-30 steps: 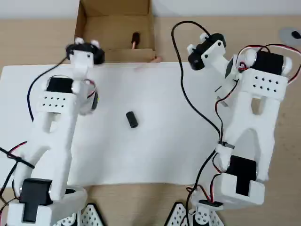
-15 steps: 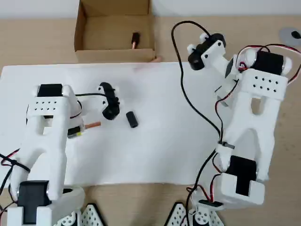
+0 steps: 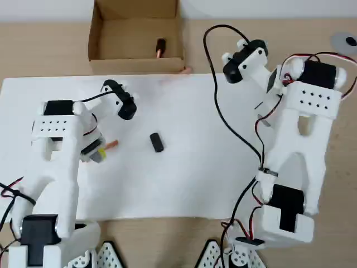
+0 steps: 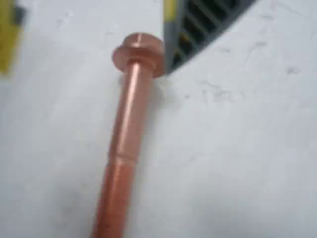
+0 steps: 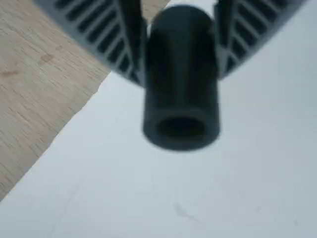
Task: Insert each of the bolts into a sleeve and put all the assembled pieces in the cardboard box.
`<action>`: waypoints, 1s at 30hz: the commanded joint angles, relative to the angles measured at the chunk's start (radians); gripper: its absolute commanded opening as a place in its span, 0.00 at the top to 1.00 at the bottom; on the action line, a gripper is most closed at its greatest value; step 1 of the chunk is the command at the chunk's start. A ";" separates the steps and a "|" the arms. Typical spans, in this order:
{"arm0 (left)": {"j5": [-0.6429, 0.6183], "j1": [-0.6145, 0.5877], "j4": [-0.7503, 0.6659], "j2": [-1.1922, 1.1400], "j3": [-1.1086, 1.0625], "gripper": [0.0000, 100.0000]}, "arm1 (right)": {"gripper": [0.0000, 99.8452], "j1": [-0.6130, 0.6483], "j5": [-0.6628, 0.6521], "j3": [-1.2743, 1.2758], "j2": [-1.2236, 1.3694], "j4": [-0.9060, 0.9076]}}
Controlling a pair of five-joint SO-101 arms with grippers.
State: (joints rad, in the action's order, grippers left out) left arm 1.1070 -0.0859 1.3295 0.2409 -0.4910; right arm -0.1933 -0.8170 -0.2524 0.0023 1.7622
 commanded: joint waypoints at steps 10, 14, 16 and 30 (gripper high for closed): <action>-1.748 -0.160 0.046 0.030 0.048 0.72 | 0.99 -0.013 -0.003 0.025 -0.054 -0.005; -1.840 -0.129 0.044 0.036 -0.021 0.72 | 0.99 -0.013 -0.003 0.041 -0.054 -0.009; -1.849 -0.110 0.038 0.038 -0.049 0.72 | 0.99 -0.016 -0.003 0.041 -0.054 -0.009; -2.199 -0.101 -0.279 0.030 -0.282 0.72 | 0.99 -0.039 -0.009 0.038 -0.054 -0.009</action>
State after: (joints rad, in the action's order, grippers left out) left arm -1.0810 -0.1995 1.0825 0.2470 -0.7549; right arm -0.1979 -0.8170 -0.2125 0.0023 1.7622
